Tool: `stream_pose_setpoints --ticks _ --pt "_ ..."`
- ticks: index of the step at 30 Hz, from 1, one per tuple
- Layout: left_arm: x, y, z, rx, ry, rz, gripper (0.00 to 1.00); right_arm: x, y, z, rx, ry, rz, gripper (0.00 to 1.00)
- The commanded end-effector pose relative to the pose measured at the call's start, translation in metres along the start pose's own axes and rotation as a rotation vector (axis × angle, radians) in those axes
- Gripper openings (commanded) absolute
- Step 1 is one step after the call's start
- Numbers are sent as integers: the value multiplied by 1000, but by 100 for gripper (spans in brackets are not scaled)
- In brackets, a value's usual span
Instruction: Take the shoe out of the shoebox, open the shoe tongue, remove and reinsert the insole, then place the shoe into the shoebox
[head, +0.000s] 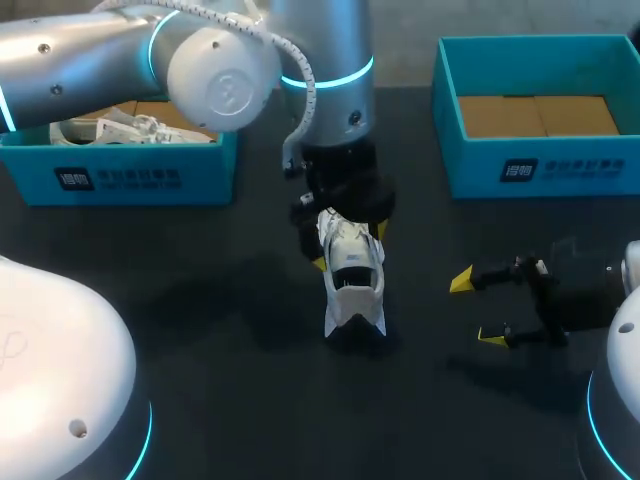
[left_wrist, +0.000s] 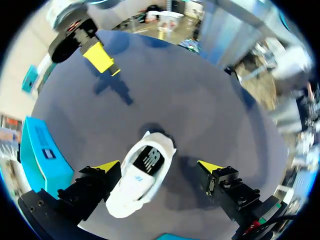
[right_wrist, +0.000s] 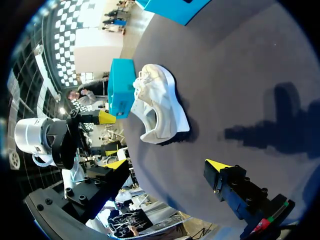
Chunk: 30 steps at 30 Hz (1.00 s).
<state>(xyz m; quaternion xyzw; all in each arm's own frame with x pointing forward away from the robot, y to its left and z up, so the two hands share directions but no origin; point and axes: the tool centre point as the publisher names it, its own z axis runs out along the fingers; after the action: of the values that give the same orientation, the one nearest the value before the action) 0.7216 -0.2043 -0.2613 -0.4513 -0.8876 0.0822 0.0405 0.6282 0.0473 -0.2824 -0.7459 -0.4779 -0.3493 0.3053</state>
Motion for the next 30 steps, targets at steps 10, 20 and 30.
stream_pose_setpoints --ticks 10,20,30 --pt "11 -10 18 -14 -44 -862 100 0 -1 -1 -2 -2 1 100" --pt "13 -16 42 12 -77 -1005 100 -7 1 -19 -24 -6 6 100" --pt "16 -21 58 -15 -66 -1047 100 -21 10 -54 -47 -23 9 100"
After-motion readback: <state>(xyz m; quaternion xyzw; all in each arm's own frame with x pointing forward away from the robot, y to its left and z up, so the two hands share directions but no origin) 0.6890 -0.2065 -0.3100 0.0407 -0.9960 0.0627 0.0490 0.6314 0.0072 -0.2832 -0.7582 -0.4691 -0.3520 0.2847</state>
